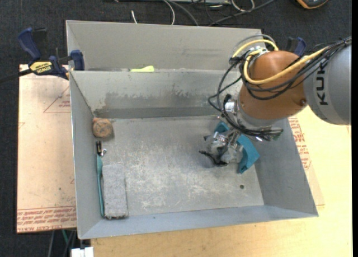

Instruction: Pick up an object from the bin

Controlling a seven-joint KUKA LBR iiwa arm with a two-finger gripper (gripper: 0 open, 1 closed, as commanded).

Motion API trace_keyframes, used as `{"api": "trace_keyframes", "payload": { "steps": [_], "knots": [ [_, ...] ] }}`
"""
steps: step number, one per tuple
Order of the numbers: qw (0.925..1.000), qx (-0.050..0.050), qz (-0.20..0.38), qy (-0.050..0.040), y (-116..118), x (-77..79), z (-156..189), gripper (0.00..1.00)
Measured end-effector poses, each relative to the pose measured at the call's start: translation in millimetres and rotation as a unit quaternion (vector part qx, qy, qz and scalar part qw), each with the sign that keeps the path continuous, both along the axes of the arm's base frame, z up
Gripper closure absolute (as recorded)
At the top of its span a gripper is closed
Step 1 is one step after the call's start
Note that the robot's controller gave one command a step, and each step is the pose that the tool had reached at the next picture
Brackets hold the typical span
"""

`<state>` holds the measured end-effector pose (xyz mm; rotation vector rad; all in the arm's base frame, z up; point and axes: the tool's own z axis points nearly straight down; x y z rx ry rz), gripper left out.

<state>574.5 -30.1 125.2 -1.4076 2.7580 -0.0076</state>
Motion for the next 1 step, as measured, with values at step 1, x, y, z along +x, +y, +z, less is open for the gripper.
{"api": "trace_keyframes", "payload": {
  "steps": [1],
  "knots": [
    [0.9980, -0.001, 0.064, 0.0011, 3.2, -7.6, -36.5, 1.00]
  ]
}}
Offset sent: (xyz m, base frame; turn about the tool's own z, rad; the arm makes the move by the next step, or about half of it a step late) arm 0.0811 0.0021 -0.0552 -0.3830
